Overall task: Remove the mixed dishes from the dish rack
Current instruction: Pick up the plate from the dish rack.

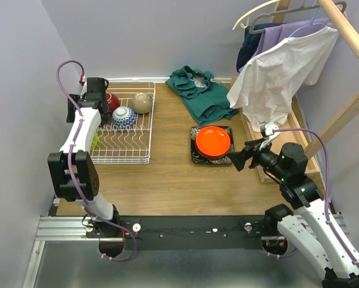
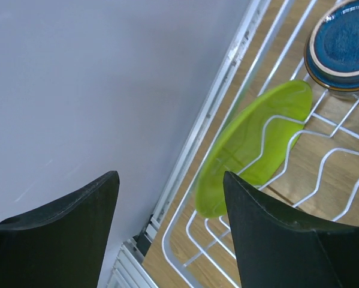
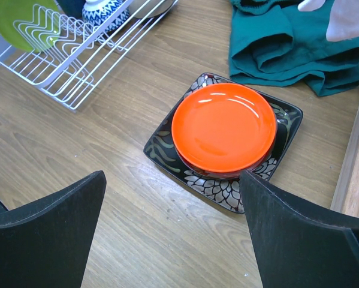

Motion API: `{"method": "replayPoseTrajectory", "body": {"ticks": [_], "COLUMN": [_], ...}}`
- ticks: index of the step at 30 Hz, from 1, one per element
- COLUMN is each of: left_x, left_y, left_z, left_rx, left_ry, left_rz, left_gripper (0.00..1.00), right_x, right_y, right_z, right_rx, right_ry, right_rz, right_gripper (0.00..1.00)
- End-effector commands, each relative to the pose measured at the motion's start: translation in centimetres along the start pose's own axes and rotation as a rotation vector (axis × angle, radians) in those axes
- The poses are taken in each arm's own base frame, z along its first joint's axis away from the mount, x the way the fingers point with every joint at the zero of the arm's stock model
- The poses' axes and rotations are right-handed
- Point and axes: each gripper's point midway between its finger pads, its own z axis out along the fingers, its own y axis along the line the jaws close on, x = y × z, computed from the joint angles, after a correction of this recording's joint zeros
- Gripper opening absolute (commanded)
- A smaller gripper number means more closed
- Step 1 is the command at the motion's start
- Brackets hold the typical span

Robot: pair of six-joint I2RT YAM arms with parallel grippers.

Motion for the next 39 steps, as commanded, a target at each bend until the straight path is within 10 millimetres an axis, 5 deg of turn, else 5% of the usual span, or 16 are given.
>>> {"method": "replayPoseTrajectory", "body": {"ticks": [1, 22, 31, 39], "left_x": [0.0, 1.9, 1.5, 0.8], "left_y": [-2.2, -4.4, -3.1, -1.0], "left_z": [2.1, 4.6, 3.1, 0.7], "left_rx": [0.075, 0.139, 0.133, 0.087], "left_ry": [0.032, 0.111, 0.092, 0.036], "left_rz": [-0.001, 0.052, 0.027, 0.013], "left_gripper": [0.72, 0.34, 0.13, 0.12], "right_x": [0.4, 0.3, 0.3, 0.3], "right_y": [-0.4, -0.6, -0.5, -0.5], "right_z": [0.2, 0.2, 0.2, 0.1], "right_rx": [0.019, 0.029, 0.024, 0.021], "right_ry": [-0.001, -0.005, -0.006, -0.007], "right_rz": [-0.010, -0.012, -0.016, -0.019], "right_gripper": [1.00, 1.00, 1.00, 1.00]}}
